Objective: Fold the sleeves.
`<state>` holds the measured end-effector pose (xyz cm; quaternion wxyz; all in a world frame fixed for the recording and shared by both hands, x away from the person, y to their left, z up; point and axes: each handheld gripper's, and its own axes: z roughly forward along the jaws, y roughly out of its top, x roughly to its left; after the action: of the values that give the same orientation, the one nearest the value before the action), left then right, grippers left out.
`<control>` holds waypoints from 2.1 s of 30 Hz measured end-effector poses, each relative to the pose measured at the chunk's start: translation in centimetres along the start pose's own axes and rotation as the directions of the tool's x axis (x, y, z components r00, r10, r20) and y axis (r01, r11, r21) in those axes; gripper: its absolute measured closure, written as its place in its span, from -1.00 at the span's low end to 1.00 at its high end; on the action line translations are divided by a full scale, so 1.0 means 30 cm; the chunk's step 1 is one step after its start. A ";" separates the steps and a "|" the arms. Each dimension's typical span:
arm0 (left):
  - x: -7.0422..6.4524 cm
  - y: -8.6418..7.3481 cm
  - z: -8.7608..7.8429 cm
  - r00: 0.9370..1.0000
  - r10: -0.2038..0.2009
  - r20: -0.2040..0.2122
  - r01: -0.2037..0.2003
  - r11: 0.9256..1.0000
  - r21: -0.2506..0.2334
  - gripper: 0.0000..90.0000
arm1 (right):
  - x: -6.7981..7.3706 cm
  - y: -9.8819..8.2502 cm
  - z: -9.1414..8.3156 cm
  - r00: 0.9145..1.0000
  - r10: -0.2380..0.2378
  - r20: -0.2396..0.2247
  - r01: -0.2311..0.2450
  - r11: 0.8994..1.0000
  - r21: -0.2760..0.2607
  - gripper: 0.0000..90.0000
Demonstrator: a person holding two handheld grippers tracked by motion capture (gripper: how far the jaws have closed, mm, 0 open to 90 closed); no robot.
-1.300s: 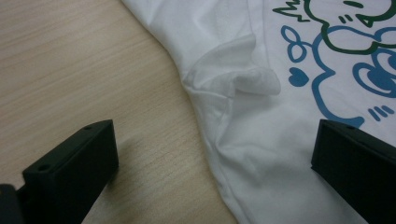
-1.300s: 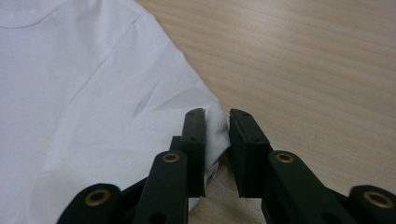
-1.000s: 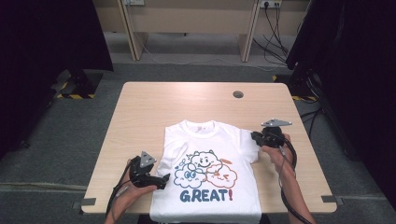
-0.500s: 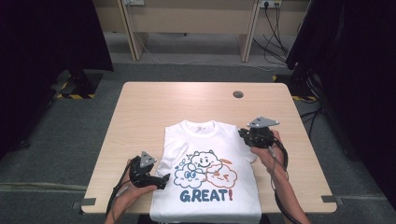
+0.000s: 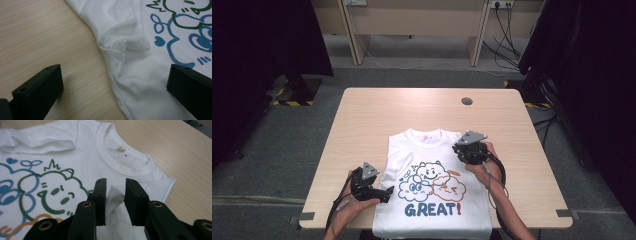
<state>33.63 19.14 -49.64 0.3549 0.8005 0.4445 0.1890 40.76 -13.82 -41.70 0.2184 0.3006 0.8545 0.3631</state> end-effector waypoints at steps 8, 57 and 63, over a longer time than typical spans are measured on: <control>0.000 0.000 0.000 1.000 0.000 0.000 0.000 1.000 0.000 -1.00 | -0.069 -0.039 -0.114 0.997 0.071 0.009 -0.070 0.997 -0.035 0.04; 0.000 0.000 0.000 1.000 0.000 0.000 0.000 1.000 0.000 -1.00 | -0.155 -0.272 -0.108 0.981 0.168 0.096 -0.173 0.984 0.045 0.08; 0.000 0.000 0.000 1.000 0.000 0.000 0.000 1.000 0.000 -1.00 | -0.108 -0.297 -0.099 0.999 0.016 0.052 -0.024 0.986 0.163 0.10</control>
<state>33.63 19.13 -49.64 0.3547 0.8005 0.4445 0.1892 38.18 -22.42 -46.00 0.2108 0.3353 0.8725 0.2862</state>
